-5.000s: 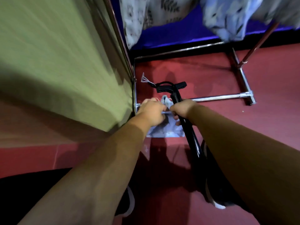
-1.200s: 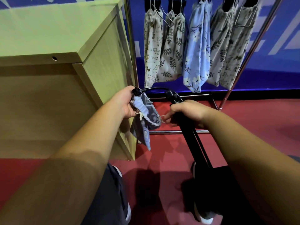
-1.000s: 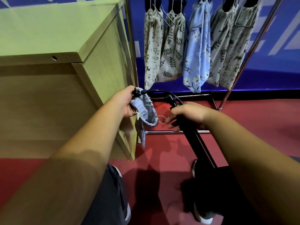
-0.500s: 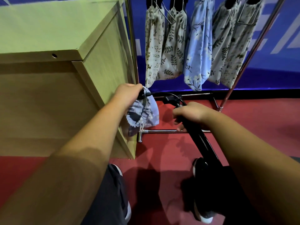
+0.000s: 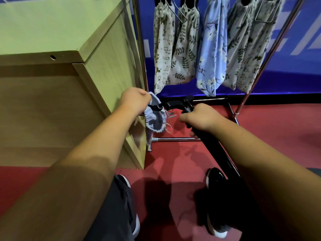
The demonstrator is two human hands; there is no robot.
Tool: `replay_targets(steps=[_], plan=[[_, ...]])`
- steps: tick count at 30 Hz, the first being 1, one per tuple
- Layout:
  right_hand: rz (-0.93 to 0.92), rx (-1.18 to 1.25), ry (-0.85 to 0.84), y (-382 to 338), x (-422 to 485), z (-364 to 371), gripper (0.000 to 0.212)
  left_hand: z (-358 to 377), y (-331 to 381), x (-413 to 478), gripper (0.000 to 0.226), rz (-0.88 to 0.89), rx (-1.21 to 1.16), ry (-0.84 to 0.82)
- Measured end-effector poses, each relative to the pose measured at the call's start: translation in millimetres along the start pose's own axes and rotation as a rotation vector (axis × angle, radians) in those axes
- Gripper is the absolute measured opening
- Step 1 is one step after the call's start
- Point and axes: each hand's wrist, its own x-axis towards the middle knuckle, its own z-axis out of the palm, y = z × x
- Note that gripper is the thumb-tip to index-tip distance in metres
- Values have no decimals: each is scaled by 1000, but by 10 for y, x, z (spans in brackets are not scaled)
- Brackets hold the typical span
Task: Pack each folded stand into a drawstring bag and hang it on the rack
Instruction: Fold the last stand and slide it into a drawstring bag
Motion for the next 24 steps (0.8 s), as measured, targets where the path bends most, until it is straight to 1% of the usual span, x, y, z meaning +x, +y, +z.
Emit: replay_targets(steps=[2, 5, 8, 9, 12, 13, 16, 19, 22, 24], plan=[[-9, 95, -50, -30, -24, -20, 22, 78, -6, 3, 24, -25, -47, -64], [35, 311, -138, -49, -43, -55, 19, 155, -10, 39, 32, -50, -158, -112], [85, 427, -216, -32, -40, -66, 18, 220, -11, 73, 28, -30, -157, -125], [97, 443, -236, -24, -38, -66, 18, 245, -17, 89, 27, -4, -98, -124], [137, 466, -307, -6, -29, -37, 21, 303, -33, 151, 31, 164, 337, -58], [156, 467, -333, -5, -29, -16, 22, 321, -36, 156, 31, 229, 438, -32], [223, 527, -392, -14, -28, 75, 26, 370, -37, 185, 29, 329, 629, -24], [266, 578, -391, -42, -33, 130, 30, 394, -30, 170, 14, 429, 797, -21], [289, 573, -346, -65, -24, 135, 32, 427, -26, 141, 24, 487, 912, -22], [314, 582, -322, -66, -15, 130, 33, 472, -10, 91, 27, 461, 958, -23]])
